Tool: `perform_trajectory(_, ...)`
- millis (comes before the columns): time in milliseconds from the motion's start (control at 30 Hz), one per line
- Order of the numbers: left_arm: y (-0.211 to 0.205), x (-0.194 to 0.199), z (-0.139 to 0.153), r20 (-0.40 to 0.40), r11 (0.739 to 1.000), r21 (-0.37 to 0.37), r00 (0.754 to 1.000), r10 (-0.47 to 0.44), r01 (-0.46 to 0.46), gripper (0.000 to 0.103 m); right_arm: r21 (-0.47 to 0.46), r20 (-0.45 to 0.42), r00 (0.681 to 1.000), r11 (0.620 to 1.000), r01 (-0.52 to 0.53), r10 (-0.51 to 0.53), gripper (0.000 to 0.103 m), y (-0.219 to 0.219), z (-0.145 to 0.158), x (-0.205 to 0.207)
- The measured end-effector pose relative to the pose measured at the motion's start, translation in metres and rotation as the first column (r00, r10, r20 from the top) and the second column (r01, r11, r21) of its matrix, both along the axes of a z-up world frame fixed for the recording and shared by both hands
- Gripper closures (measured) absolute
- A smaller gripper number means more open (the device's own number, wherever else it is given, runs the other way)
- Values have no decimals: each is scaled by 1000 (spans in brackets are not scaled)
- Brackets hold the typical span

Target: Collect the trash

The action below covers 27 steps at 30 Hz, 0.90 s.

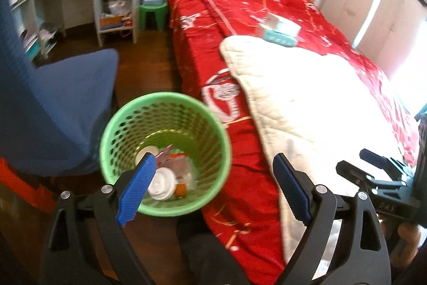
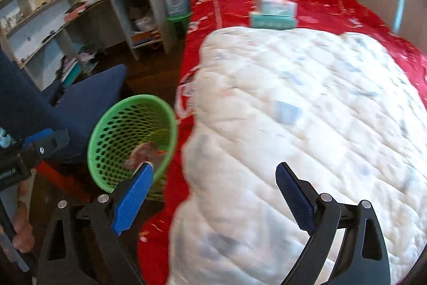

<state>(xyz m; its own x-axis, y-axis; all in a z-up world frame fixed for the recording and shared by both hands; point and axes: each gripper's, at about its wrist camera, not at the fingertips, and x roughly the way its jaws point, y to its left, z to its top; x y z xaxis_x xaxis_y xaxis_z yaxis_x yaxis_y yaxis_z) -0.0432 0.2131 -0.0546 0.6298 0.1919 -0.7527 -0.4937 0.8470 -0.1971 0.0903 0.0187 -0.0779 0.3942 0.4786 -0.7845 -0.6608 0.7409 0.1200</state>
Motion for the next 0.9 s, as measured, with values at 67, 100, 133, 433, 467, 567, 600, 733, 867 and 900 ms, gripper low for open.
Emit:
perform_trajectory(67,-14,8,6,9,999,12,1000,-29,29,14,-12,16,999,999,39,-39,12,-19,3,-1)
perform_trajectory(100,-22,12,9,13,999,21,999,-46,46,14,-17,25,998,998,56,-55,11,-27,5,-2)
perform_trajectory(133,-29,15,12,16,998,28,998,-58,58,13,-21,37,997,997,73,-73,11,-36,7,-2)
perform_trajectory(433,-87,34,32,47,983,97,985,-163,158,6,-25,109,973,978,208,-204,9,-99,28,-14)
perform_trajectory(467,-93,35,33,49,981,100,984,-174,168,6,-20,112,969,975,222,-219,9,-107,31,-15)
perform_trajectory(567,-106,36,38,57,976,114,980,-191,183,5,4,112,960,966,257,-256,8,-125,37,-17)
perform_trajectory(600,-110,36,40,61,975,121,979,-195,186,5,11,115,957,963,268,-267,8,-130,39,-18)
perform_trajectory(733,-124,38,46,72,969,135,974,-216,205,5,27,133,943,952,306,-306,7,-148,47,-23)
perform_trajectory(867,-134,38,47,85,965,128,966,-242,230,5,42,145,928,940,340,-342,7,-166,53,-26)
perform_trajectory(900,-136,39,46,85,964,131,966,-245,233,5,44,144,927,938,343,-346,7,-169,54,-26)
